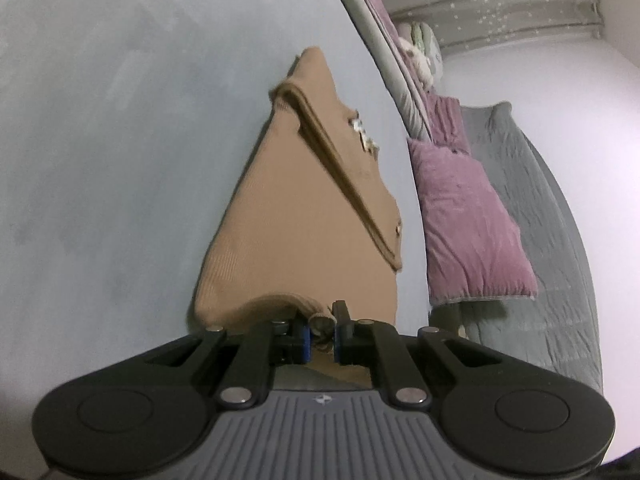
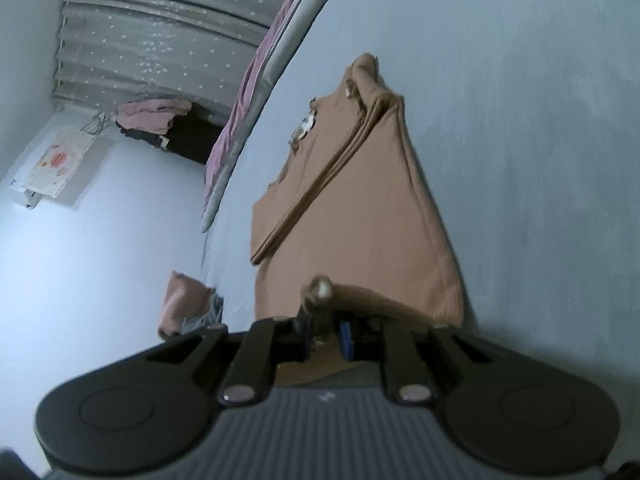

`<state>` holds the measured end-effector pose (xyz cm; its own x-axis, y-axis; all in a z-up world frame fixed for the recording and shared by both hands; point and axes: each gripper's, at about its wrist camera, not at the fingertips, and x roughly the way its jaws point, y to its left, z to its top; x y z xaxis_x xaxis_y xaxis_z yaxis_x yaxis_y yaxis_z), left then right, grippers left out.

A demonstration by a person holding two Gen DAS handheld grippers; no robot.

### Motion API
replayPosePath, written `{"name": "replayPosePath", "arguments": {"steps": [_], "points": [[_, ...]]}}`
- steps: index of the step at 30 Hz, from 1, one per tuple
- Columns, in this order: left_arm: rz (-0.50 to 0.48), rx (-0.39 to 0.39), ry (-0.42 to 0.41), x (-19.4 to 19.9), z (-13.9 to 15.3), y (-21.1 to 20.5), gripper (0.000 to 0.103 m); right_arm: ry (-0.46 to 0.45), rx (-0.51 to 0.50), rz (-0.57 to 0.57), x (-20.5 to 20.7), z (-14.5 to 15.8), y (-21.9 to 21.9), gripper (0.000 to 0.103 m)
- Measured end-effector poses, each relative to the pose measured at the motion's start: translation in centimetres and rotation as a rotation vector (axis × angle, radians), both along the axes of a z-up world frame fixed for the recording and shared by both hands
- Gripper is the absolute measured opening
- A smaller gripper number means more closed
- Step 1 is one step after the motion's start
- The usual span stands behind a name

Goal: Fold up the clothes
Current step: 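Lift the held hem and fold it toward the collar with both grippers, then lower the folded hem onto the sweater and open both grippers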

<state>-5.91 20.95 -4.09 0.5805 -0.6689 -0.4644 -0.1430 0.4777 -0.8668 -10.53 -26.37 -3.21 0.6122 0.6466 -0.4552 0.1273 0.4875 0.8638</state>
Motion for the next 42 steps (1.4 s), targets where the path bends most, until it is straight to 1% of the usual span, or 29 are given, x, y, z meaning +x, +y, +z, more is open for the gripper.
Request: {"name": "replayPosePath", "arguments": {"steps": [6,11,15,18,19,22,24,26,27,28,30,32,35,36,39,42], "points": [[0.023,0.023,-0.001,3.2,-0.1,-0.9,0.008,0.024,-0.035,-0.017,2.9,-0.8,-0.2,0.011],[0.049,0.033,0.014,5.9,-0.9,-1.3,0.008,0.052,-0.050,-0.035,5.5,-1.7,-0.2,0.011],[0.061,0.057,0.025,7.5,-1.8,-1.5,0.008,0.071,-0.051,-0.049,7.4,-2.6,-0.3,0.011],[0.065,0.066,0.032,7.9,-2.7,-1.4,0.009,0.084,-0.045,-0.055,8.5,-3.7,-0.2,0.011],[0.068,0.064,0.031,8.1,-2.9,-1.3,0.009,0.086,-0.036,-0.060,8.7,-4.1,-0.2,0.014],[0.069,0.065,0.019,8.8,-3.0,-1.1,0.011,0.079,-0.006,-0.092,9.1,-4.7,-0.4,0.015],[0.071,0.087,-0.006,9.4,-2.4,-1.2,0.015,0.062,0.001,-0.117,9.6,-4.6,-0.5,0.021],[0.093,0.122,-0.045,9.6,-1.6,-1.2,0.019,0.027,-0.011,-0.146,9.9,-3.8,-0.6,0.043],[0.108,0.131,-0.056,9.6,-1.3,-1.1,0.020,0.010,-0.017,-0.161,10.0,-3.4,-0.7,0.047],[0.125,0.134,-0.068,9.6,-0.9,-0.9,0.022,-0.004,-0.027,-0.172,10.2,-3.0,-0.8,0.048],[0.155,0.148,-0.086,9.4,-0.4,-0.6,0.026,-0.018,-0.077,-0.178,10.4,-2.3,-0.7,0.049],[0.163,0.195,-0.097,9.3,0.2,-0.6,0.030,-0.021,-0.143,-0.179,10.3,-1.7,-0.5,0.049],[0.144,0.303,-0.104,9.1,0.8,-1.0,0.031,-0.011,-0.233,-0.176,10.0,-1.3,-0.5,0.049],[0.132,0.328,-0.103,9.0,0.7,-1.2,0.031,-0.007,-0.258,-0.175,9.8,-1.2,-0.6,0.049],[0.099,0.373,-0.098,8.9,0.6,-1.6,0.031,0.005,-0.328,-0.172,9.3,-1.0,-0.8,0.051],[0.074,0.406,-0.105,8.7,0.7,-2.1,0.031,0.014,-0.349,-0.156,8.6,-1.4,-1.2,0.052]]}}
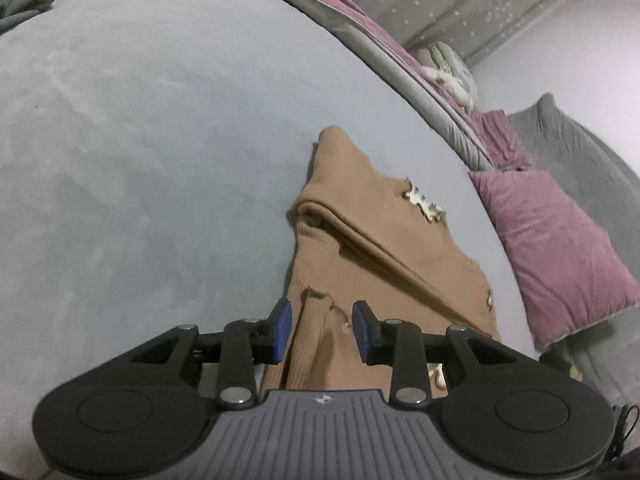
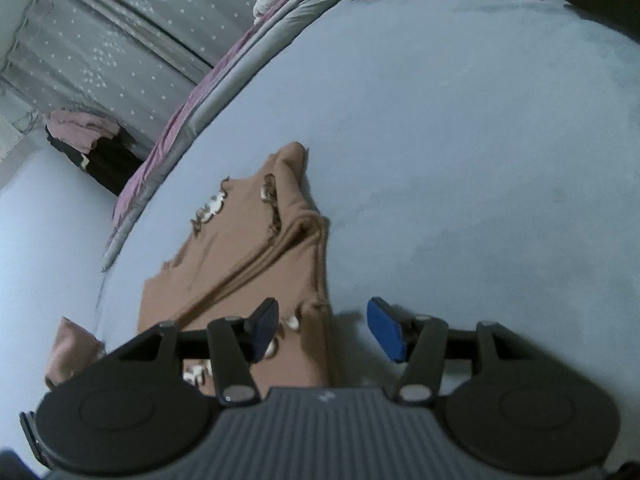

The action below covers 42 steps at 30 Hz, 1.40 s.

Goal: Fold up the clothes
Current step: 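Lower the folded hem onto the sweater and open both grippers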

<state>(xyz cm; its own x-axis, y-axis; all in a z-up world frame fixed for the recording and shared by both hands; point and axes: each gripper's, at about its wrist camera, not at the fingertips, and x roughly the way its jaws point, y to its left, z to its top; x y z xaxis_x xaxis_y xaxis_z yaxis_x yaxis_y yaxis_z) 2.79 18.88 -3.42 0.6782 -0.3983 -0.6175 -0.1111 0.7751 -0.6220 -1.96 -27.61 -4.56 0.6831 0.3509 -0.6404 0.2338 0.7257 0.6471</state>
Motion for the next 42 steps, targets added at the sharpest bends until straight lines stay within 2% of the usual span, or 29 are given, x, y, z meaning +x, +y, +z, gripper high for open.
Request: {"name": "replayPosePath", "arguments": {"steps": [6,17,18,19,24,26,29,42], "points": [[-0.039,0.081,-0.018,-0.6,0.6,-1.2,0.031,0.004,-0.061,0.055,-0.5,0.1,0.8,0.052],[-0.086,0.282,-0.045,-1.1,1.3,-4.5,0.030,-0.004,-0.207,0.119,-0.6,0.9,2.5,0.048],[-0.091,0.294,-0.046,-1.1,1.4,-4.6,0.027,-0.004,-0.223,0.122,-0.7,0.9,2.7,0.048],[-0.095,0.305,-0.047,-1.2,1.4,-4.8,0.020,-0.005,-0.239,0.123,-0.7,1.0,2.8,0.046],[-0.115,0.348,-0.052,-1.4,1.5,-5.4,0.011,-0.015,-0.310,0.135,-0.9,1.1,3.6,0.032],[-0.116,0.364,-0.061,-1.7,1.7,-5.6,0.009,-0.025,-0.323,0.145,-1.0,1.2,3.9,0.021],[-0.109,0.368,-0.071,-1.9,1.8,-5.7,0.007,-0.046,-0.378,0.153,-1.3,1.6,4.6,0.016],[-0.074,0.393,-0.145,-2.9,2.7,-6.0,0.006,-0.151,-0.542,0.149,-3.0,3.5,6.3,0.013]]}}
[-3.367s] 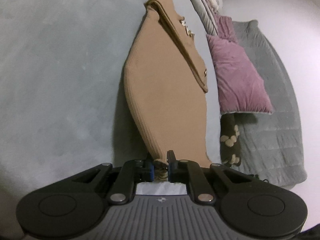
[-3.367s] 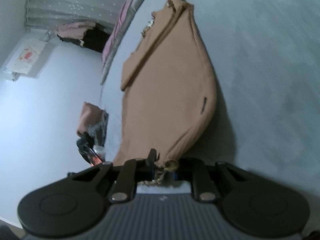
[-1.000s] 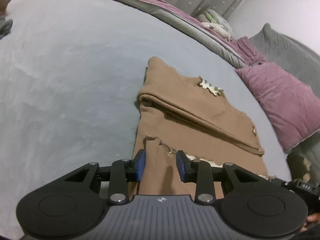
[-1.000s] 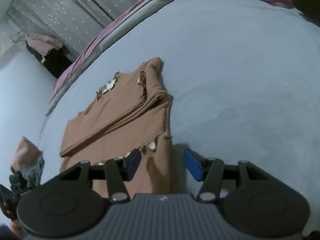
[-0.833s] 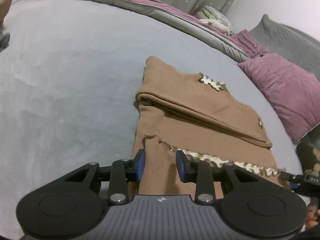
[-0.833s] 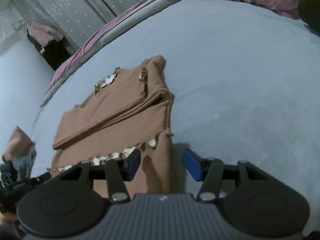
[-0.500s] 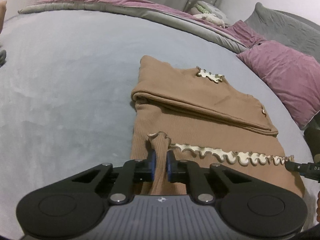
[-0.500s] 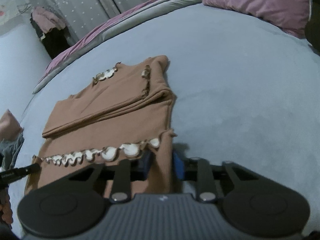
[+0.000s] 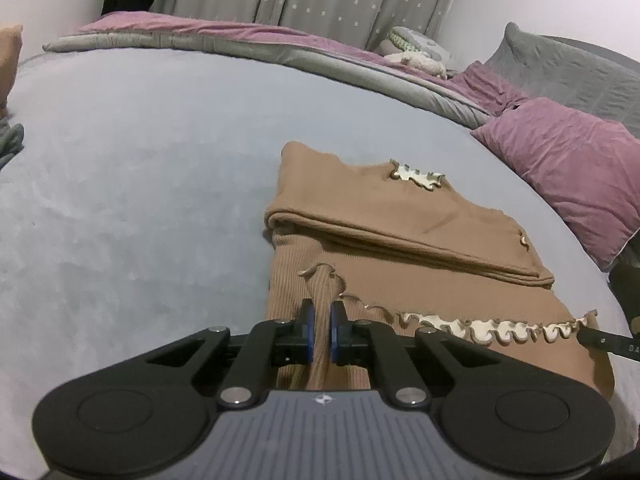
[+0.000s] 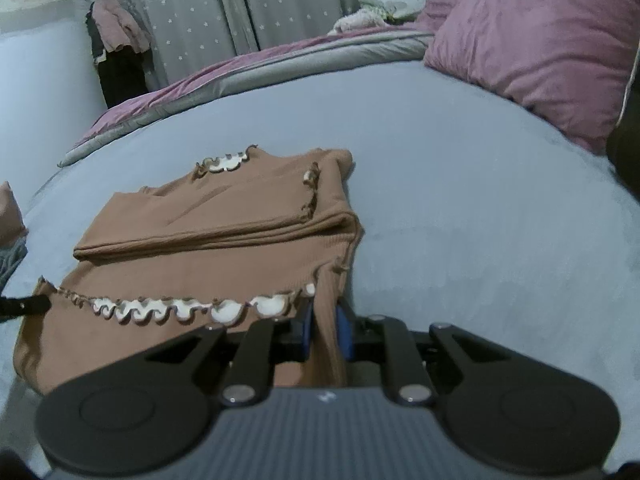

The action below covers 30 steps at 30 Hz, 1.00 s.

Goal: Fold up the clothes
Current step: 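Lower the folded hem onto the sweater and open both grippers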

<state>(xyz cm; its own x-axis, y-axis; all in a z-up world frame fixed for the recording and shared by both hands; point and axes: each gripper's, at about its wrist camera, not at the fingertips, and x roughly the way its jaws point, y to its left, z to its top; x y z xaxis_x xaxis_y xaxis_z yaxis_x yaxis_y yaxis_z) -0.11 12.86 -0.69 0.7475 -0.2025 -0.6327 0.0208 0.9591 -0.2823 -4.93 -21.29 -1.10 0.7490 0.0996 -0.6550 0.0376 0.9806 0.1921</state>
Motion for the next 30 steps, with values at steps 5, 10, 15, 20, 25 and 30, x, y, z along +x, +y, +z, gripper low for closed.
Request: {"name": "replayPosePath", "arguments": {"steps": [5,10,15,20,25,30], "points": [[-0.001,0.024,-0.015,-0.1,0.1,-0.4,0.006,-0.017,-0.057,0.014,-0.3,0.2,0.7,0.013],[0.002,0.037,0.001,0.1,-0.2,-0.7,0.006,-0.005,-0.068,0.022,-0.2,-0.2,0.6,0.015],[0.010,0.033,0.017,0.4,-0.5,-0.7,0.006,-0.008,-0.086,0.022,-0.1,-0.3,0.5,0.020],[0.015,0.034,0.012,0.3,-0.5,-0.7,0.006,-0.034,-0.110,0.027,-0.4,-0.1,0.8,0.014],[0.023,0.025,-0.014,0.1,-0.2,-0.6,0.006,-0.108,-0.167,0.033,-1.2,0.8,1.7,0.012],[0.046,0.013,-0.073,-0.3,0.5,-0.2,0.006,-0.195,-0.235,0.017,-1.9,1.7,2.5,0.011]]}}
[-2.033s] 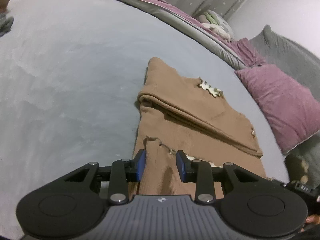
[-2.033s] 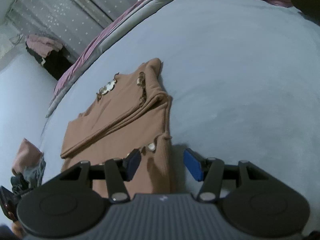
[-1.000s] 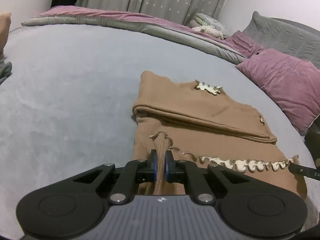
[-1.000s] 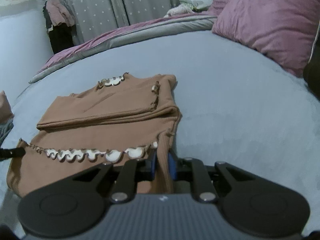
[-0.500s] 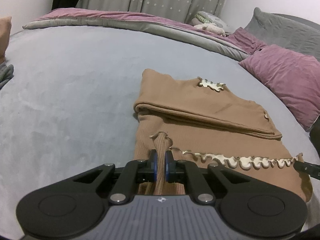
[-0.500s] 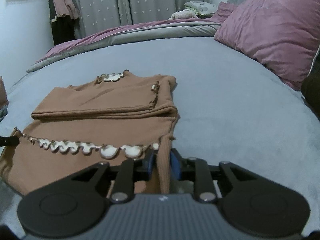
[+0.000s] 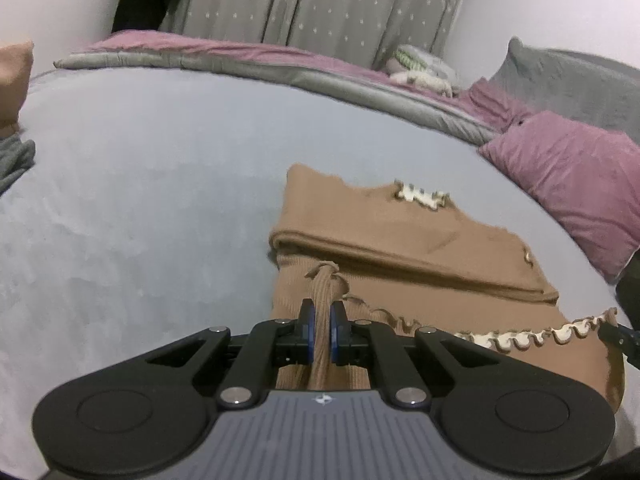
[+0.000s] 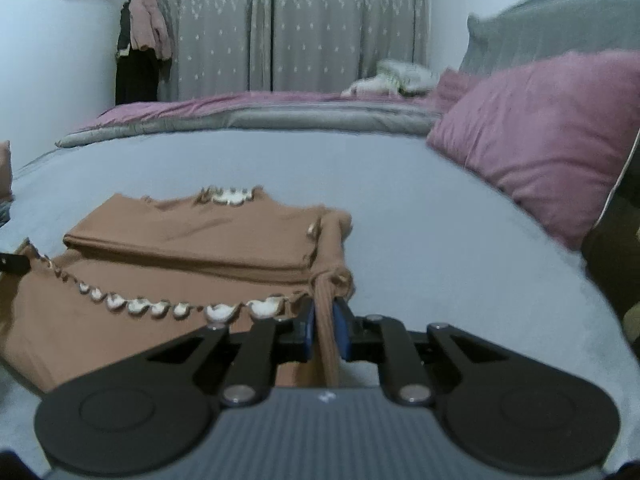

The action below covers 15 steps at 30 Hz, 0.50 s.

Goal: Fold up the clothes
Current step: 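Lower the folded hem onto the sweater and open both grippers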

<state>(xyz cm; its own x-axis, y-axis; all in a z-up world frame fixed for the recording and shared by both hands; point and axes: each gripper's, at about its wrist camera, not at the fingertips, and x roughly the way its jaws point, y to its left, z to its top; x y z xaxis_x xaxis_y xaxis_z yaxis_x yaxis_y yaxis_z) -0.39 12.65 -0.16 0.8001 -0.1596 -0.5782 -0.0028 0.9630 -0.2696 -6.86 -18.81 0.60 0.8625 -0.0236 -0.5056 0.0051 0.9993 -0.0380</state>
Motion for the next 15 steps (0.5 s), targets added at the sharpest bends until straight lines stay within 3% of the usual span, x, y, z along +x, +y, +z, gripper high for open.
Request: {"name": "replayPosePath", "arguments": {"steps": [11,15], "points": [[0.068,-0.011,-0.146,1.4,-0.4,0.2,0.006,-0.130,-0.127,-0.037,2.2,-0.9,1.8,0.011],[0.089,0.006,-0.166,2.3,-0.9,-0.1,0.006,-0.095,-0.133,-0.042,3.8,-2.1,1.6,0.011]]}}
